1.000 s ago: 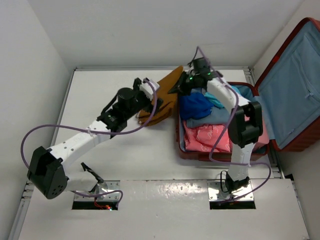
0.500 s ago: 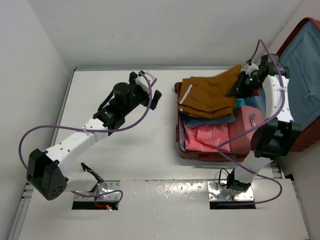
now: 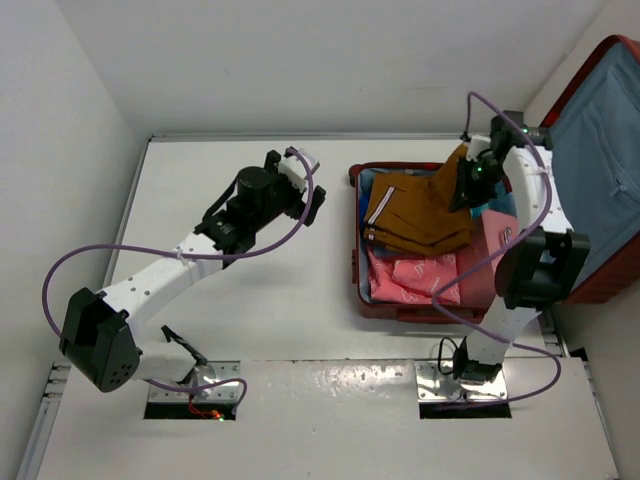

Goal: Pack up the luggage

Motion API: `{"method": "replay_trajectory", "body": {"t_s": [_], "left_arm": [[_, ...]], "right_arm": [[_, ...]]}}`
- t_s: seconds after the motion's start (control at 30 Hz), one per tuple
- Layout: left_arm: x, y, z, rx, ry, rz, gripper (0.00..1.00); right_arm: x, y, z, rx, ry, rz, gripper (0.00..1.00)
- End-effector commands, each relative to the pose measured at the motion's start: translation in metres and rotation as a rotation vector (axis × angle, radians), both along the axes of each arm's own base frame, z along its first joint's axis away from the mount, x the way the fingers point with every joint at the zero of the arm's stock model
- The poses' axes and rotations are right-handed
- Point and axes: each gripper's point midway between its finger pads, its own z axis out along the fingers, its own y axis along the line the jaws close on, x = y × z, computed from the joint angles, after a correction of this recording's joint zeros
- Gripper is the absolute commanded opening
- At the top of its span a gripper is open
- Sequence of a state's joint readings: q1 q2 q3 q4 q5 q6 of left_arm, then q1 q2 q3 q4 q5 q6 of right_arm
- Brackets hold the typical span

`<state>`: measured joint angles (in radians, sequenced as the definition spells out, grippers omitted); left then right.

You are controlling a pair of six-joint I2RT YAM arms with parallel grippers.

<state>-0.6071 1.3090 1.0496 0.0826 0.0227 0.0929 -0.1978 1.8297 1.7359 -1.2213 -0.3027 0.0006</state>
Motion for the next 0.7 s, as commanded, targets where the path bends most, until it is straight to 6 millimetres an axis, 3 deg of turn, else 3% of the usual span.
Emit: {"method": "replay_trajectory", "body": {"t_s": [0.0, 0.03, 0.07, 0.13, 0.17, 0.27, 0.3, 0.4, 0.6, 0.67], "left_arm": [[-0.002, 0.005, 0.001, -0.017, 0.008, 0.013, 0.97], [-0.002, 0.004, 0.001, -0.024, 0.013, 0.015, 0.97], [-0.002, 0.007, -0.002, -0.017, 0.021, 0.027, 0.97], [-0.001, 0.008, -0.002, -0.015, 0.02, 0.036, 0.97], [-0.001, 0.01, -0.004, -0.015, 0.032, 0.05, 0.97], [0.0, 0.014, -0.004, -0.006, 0.038, 0.07, 0.97], [0.0, 0.013, -0.002, -0.013, 0.045, 0.072, 0.97], [0.002, 0.017, 0.0, -0.013, 0.047, 0.081, 0.97], [0.002, 0.021, -0.005, -0.009, 0.068, 0.093, 0.97], [0.001, 0.022, -0.001, -0.014, 0.06, 0.092, 0.97]], "right_arm": [[0.003, 0.038, 0.026, -0.1, -0.125, 0.104, 0.0], [0.003, 0.046, 0.031, -0.109, -0.146, 0.114, 0.0], [0.003, 0.076, 0.033, -0.116, -0.166, 0.192, 0.0], [0.002, 0.086, 0.029, -0.17, -0.159, 0.202, 0.03], [0.0, 0.104, 0.027, -0.201, -0.166, 0.243, 0.11], [-0.01, 0.125, 0.01, -0.214, -0.134, 0.278, 0.41], [-0.014, 0.134, 0.004, -0.207, -0.122, 0.297, 0.64], [-0.024, 0.15, -0.003, -0.177, -0.087, 0.314, 0.83], [-0.023, 0.168, 0.021, 0.027, -0.103, 0.329, 0.89], [-0.025, 0.179, 0.03, 0.156, -0.103, 0.343, 0.78]]}}
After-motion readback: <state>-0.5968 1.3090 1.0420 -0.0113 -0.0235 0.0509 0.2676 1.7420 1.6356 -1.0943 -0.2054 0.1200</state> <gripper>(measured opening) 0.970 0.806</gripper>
